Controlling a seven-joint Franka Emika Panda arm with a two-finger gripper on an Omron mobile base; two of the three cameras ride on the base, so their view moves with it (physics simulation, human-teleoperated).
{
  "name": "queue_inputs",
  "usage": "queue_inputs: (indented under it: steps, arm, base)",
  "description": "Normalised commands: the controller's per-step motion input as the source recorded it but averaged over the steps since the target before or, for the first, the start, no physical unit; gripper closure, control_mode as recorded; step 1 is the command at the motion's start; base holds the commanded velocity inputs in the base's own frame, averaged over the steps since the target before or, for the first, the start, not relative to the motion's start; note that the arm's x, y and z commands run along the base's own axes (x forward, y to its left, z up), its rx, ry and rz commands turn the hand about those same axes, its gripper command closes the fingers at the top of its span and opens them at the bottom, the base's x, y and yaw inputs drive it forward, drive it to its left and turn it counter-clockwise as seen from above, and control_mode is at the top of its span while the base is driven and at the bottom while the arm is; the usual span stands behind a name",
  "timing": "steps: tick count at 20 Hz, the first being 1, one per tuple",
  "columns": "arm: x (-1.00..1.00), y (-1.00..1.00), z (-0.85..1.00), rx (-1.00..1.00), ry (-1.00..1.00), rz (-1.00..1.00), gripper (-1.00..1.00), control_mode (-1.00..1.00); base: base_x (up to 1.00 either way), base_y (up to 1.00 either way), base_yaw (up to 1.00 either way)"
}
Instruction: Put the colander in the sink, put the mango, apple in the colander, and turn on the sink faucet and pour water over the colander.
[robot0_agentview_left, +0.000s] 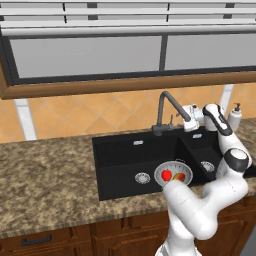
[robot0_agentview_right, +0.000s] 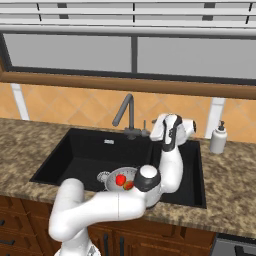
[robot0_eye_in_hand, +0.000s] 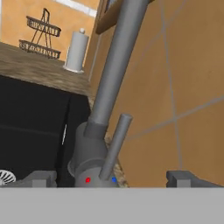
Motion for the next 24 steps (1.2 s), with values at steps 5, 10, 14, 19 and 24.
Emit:
queue_inputs:
  steps: [5, 10, 14, 19, 24]
  arm:
    - [-0.03, 0.25, -0.06, 0.04, 0.05, 0.00, -1.00, -1.00]
    - [-0.37, 0.68, -0.12, 0.00, 0.00, -0.01, -1.00, -1.00]
    - [-0.16, 0.58, -0.05, 0.00, 0.00, -0.03, -1.00, -1.00]
    - [-0.07, 0.35, 0.00, 0.05, 0.00, -0.06, -1.00, -1.00]
    - [-0.25, 0.48, -0.03, 0.05, 0.00, -0.08, -1.00, -1.00]
  base:
    - [0.00, 0.00, 0.00]
    - [0.00, 0.00, 0.00]
    - [0.00, 0.00, 0.00]
    - [0.00, 0.00, 0.00]
    - [0.00, 0.00, 0.00]
